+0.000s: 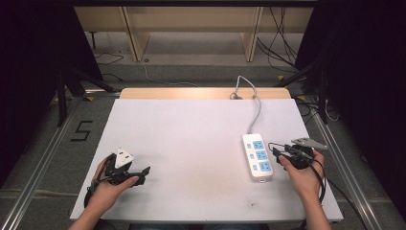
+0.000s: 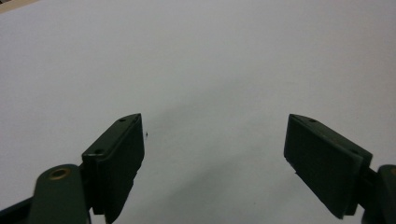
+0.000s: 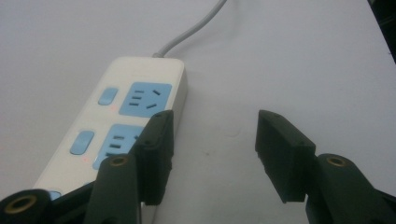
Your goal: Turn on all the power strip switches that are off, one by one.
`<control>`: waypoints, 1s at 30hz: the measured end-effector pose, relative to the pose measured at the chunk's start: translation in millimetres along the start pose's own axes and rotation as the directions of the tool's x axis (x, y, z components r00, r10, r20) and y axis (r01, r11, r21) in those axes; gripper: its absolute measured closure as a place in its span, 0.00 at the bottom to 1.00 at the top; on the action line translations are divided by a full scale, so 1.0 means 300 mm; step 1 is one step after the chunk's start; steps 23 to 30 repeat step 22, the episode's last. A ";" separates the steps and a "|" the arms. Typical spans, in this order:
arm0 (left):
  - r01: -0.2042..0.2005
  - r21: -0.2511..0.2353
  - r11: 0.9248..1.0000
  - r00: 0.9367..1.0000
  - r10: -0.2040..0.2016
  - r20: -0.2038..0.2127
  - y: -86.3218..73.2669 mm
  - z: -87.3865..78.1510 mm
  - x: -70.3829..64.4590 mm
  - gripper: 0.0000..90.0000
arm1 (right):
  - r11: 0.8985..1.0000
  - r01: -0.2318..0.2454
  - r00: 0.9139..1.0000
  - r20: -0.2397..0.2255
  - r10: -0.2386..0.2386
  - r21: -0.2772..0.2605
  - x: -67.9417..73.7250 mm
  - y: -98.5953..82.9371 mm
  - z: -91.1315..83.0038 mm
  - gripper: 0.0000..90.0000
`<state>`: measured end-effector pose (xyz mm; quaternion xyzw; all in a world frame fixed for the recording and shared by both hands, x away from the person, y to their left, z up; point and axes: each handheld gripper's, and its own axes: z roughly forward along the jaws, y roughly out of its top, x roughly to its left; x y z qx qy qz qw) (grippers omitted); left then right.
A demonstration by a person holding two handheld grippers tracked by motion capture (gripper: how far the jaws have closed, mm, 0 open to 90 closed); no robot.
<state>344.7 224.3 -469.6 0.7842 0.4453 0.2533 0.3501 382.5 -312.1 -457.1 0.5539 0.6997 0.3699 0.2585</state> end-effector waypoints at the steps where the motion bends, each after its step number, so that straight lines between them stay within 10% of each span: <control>1: 0.002 -0.001 1.000 1.000 -0.002 -0.001 0.000 0.000 0.000 0.22 | 1.000 -0.001 1.000 0.005 0.001 -0.001 -0.001 -0.002 -0.001 0.52; 30: -0.009 0.016 1.000 1.000 0.009 0.009 -0.001 0.008 -0.009 0.22 | 0.999 -0.012 1.000 0.007 0.012 -0.032 0.004 -0.031 -0.014 0.49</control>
